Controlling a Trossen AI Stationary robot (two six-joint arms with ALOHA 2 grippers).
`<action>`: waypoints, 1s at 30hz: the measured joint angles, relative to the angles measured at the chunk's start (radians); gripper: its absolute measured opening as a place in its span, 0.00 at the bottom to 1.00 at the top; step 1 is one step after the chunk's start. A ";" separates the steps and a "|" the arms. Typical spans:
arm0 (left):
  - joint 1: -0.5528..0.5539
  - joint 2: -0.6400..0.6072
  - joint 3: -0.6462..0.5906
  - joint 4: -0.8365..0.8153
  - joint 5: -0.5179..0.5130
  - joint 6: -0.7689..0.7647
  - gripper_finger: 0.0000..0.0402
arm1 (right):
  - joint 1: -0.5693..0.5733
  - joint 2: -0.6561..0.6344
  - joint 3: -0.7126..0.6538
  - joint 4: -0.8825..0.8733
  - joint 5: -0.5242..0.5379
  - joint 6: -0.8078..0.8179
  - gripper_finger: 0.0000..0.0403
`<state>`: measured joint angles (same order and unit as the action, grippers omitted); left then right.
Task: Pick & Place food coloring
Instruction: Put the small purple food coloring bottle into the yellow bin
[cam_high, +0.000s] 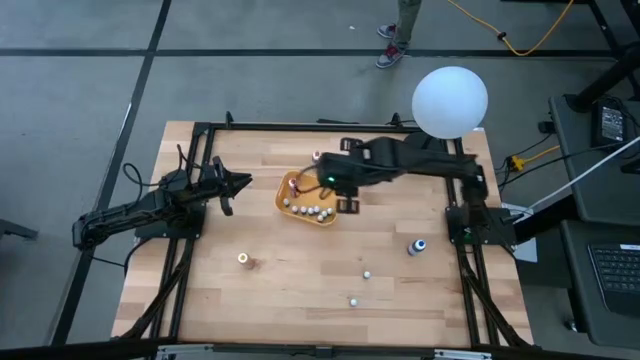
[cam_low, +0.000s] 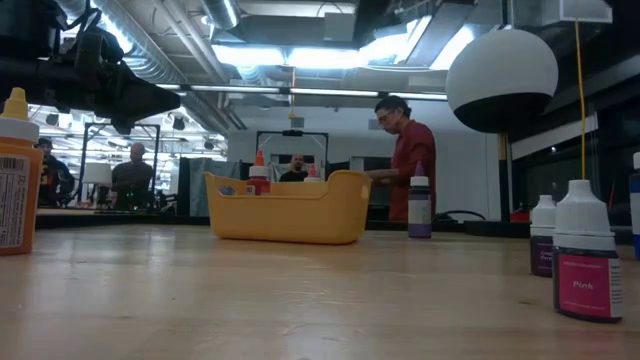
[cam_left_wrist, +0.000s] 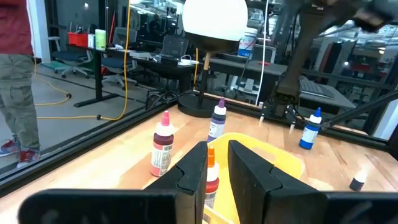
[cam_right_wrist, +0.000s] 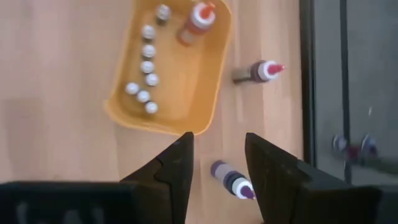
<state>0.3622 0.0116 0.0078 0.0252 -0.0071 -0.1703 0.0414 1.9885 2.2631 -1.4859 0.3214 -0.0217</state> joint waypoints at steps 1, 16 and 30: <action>0.000 0.000 0.000 0.001 0.000 0.000 0.15 | 0.019 -0.018 0.000 -0.002 0.000 -0.023 0.36; 0.000 0.000 0.000 0.000 0.000 0.000 0.14 | 0.172 -0.354 -0.302 0.046 -0.143 -0.045 0.36; 0.000 0.000 0.000 0.001 0.000 0.000 0.14 | 0.360 -0.775 -1.084 0.507 -0.293 0.330 0.36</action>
<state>0.3622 0.0116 0.0079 0.0257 -0.0071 -0.1703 0.4011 1.2137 1.1793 -0.9792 0.0284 0.3083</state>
